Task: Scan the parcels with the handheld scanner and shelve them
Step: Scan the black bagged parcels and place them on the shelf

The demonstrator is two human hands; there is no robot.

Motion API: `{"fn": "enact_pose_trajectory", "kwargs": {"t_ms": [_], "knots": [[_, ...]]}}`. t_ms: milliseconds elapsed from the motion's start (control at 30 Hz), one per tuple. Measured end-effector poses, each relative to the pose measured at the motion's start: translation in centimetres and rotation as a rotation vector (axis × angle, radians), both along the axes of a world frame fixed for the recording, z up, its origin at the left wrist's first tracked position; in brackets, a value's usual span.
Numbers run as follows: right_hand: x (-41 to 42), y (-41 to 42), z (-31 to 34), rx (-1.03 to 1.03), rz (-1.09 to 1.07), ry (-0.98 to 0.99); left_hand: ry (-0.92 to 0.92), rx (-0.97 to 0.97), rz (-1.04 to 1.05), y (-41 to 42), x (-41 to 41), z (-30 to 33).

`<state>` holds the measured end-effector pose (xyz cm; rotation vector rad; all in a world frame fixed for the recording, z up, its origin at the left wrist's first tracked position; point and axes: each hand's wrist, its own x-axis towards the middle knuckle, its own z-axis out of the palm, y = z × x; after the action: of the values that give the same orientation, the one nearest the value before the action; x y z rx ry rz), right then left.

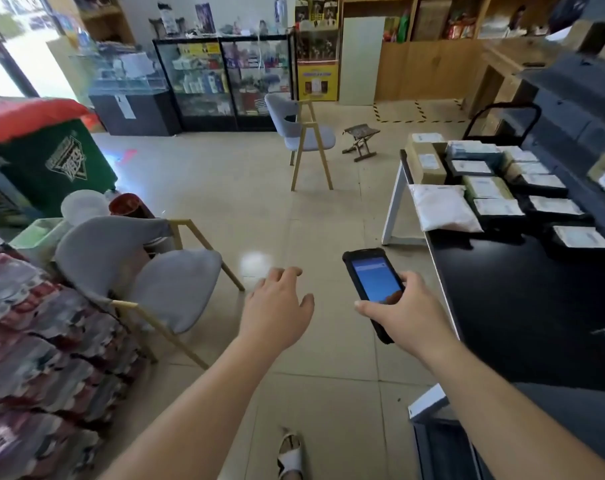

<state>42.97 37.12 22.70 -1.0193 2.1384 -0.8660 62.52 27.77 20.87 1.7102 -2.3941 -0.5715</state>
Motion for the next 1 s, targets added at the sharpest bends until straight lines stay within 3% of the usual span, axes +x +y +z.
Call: {"fn": "enact_pose_trajectory", "kwargs": {"t_ms": [267,533,1000], "knots": [[-1.5,-13.1,1.0,-0.011,-0.135,-0.023,0.021,0.024,-0.08,-16.2,-2.5,0.4],[-7.1,-23.8,-0.3,-0.003,-0.21,-0.048,0.007,0.037,-0.16,-27.2,-9.9,0.3],[-22.8,-42.3,-1.3,-0.023,-0.114,-0.063,0.002,0.078,-0.047,-43.5,-24.4,0.1]]}}
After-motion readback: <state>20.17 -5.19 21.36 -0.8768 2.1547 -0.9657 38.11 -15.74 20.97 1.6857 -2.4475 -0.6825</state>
